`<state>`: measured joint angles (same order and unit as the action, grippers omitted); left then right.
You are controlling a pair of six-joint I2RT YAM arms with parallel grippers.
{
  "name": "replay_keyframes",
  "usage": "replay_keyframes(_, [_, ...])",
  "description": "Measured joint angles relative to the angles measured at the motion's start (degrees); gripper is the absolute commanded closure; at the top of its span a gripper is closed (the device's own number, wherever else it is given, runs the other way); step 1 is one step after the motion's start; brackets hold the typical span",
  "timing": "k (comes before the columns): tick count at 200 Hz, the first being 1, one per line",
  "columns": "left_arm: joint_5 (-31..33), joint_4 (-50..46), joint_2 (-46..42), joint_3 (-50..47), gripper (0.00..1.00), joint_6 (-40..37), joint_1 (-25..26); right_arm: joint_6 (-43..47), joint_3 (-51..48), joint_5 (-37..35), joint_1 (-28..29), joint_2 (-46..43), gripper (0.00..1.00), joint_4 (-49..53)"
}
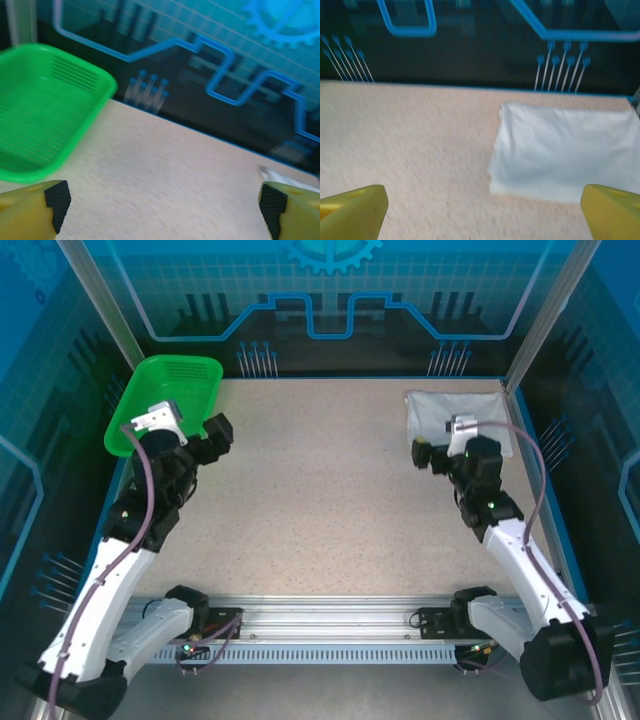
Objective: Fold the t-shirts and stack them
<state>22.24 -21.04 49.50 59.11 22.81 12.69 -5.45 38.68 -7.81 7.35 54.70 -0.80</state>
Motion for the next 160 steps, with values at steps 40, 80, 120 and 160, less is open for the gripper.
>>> replay_keyframes(40, [-0.2,12.8,9.8,-15.1,0.01,-4.9,-10.4,0.6,-8.7,4.2,-8.9,1.7,0.00,-4.3])
replay_keyframes(80, [-1.3,23.0,15.6,-31.9,0.01,-6.5,-14.6,0.6,-14.7,5.7,-10.4,12.1,0.00,-14.8])
replay_keyframes(120, [-5.7,42.0,20.5,-36.6,0.01,-11.1,-14.6,3.1,-15.4,5.2,-5.4,16.6,0.00,-20.4])
replay_keyframes(160, [-7.1,56.3,26.0,-39.0,0.01,-12.9,-14.9,5.7,-19.7,4.8,-3.2,17.7,0.00,-34.8])
